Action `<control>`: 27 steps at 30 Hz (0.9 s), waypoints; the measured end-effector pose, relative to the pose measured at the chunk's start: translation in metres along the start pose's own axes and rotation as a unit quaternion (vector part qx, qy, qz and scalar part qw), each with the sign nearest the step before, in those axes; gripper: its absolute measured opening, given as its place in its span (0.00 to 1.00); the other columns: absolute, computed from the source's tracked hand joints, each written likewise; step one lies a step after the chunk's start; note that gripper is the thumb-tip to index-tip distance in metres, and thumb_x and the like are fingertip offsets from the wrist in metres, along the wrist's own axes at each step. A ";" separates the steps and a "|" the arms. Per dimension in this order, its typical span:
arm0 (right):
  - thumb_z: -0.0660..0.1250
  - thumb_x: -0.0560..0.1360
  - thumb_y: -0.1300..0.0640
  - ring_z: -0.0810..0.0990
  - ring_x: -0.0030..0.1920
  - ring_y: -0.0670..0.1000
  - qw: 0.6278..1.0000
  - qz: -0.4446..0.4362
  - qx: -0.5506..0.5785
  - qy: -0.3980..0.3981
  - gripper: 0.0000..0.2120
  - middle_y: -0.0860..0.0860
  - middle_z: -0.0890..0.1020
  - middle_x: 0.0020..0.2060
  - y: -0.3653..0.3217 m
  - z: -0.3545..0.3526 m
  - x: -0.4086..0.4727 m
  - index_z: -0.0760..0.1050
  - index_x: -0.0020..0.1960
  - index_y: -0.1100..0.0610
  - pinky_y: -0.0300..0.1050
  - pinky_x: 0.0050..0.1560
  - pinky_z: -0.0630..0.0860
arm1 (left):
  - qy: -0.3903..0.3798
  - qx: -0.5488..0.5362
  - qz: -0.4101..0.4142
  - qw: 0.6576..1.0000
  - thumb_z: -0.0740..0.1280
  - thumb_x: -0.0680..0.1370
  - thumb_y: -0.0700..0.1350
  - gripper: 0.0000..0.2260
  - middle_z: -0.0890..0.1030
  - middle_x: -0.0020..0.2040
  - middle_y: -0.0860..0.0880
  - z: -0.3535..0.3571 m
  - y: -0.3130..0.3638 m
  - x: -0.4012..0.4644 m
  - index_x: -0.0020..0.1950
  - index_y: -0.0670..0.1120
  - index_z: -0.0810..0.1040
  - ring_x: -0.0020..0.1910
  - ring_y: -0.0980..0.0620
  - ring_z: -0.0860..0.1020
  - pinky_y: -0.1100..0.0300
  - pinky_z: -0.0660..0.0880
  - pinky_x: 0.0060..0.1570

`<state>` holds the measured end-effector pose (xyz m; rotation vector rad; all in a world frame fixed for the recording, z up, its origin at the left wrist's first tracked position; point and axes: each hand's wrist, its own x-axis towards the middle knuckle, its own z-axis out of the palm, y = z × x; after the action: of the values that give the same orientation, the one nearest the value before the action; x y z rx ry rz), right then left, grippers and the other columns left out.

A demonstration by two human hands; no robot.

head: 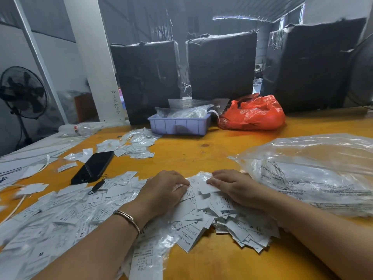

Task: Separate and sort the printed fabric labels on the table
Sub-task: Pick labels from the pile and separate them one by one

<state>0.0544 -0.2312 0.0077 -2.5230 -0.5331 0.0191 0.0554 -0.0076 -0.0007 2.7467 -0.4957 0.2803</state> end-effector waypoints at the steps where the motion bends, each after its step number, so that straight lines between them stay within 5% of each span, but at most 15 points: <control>1: 0.55 0.82 0.47 0.68 0.68 0.49 1.000 0.000 0.009 -0.002 0.18 0.45 0.73 0.67 0.000 0.000 0.000 0.77 0.63 0.52 0.55 0.72 0.57 | -0.002 -0.001 0.003 1.000 0.62 0.81 0.52 0.11 0.77 0.62 0.60 0.000 0.000 0.000 0.60 0.56 0.80 0.63 0.58 0.71 0.58 0.69 0.61; 8: 0.56 0.82 0.51 0.70 0.65 0.46 0.998 -0.015 0.060 0.027 0.17 0.44 0.75 0.62 -0.002 0.000 0.000 0.79 0.59 0.57 0.50 0.70 0.60 | 0.002 -0.004 0.009 1.000 0.62 0.81 0.51 0.11 0.77 0.62 0.60 -0.001 0.003 -0.001 0.61 0.54 0.80 0.63 0.58 0.71 0.56 0.69 0.62; 11: 0.57 0.82 0.55 0.72 0.62 0.48 0.986 -0.038 0.143 0.075 0.15 0.47 0.75 0.61 -0.005 0.000 -0.002 0.79 0.59 0.61 0.46 0.65 0.68 | 0.049 -0.017 0.010 0.999 0.63 0.81 0.49 0.11 0.78 0.60 0.58 -0.002 0.004 -0.003 0.61 0.53 0.80 0.63 0.57 0.71 0.53 0.69 0.64; 16: 0.58 0.81 0.59 0.74 0.61 0.45 0.937 -0.075 0.309 0.146 0.13 0.48 0.76 0.59 -0.013 -0.010 -0.006 0.79 0.57 0.61 0.38 0.62 0.68 | 0.161 -0.104 0.016 0.981 0.66 0.79 0.47 0.15 0.77 0.63 0.54 -0.009 0.008 -0.004 0.66 0.50 0.76 0.63 0.56 0.73 0.62 0.69 0.60; 20: 0.57 0.81 0.55 0.76 0.63 0.49 0.895 -0.058 0.427 0.112 0.16 0.51 0.79 0.60 -0.020 -0.013 -0.008 0.79 0.57 0.61 0.52 0.66 0.70 | 0.145 -0.312 -0.015 0.939 0.69 0.75 0.56 0.26 0.75 0.62 0.59 -0.017 0.012 -0.006 0.71 0.53 0.69 0.59 0.63 0.76 0.69 0.75 0.50; 22: 0.57 0.79 0.52 0.78 0.61 0.49 0.876 -0.053 0.474 0.076 0.17 0.52 0.81 0.58 -0.022 -0.011 -0.009 0.78 0.58 0.60 0.56 0.66 0.71 | 0.114 -0.412 -0.029 0.904 0.70 0.71 0.58 0.31 0.78 0.61 0.56 -0.021 0.012 -0.006 0.72 0.53 0.67 0.57 0.59 0.80 0.62 0.78 0.52; 27: 0.59 0.77 0.49 0.79 0.59 0.52 0.867 -0.103 0.487 0.010 0.19 0.54 0.83 0.55 -0.025 -0.008 -0.011 0.79 0.56 0.60 0.50 0.62 0.74 | 0.072 -0.540 -0.062 0.836 0.73 0.70 0.47 0.23 0.85 0.50 0.44 -0.026 0.015 -0.006 0.64 0.47 0.76 0.49 0.46 0.84 0.60 0.81 0.44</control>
<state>0.0357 -0.2204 0.0267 -1.4682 -0.5841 0.1442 0.0406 -0.0101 0.0259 1.6180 -0.2848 0.1072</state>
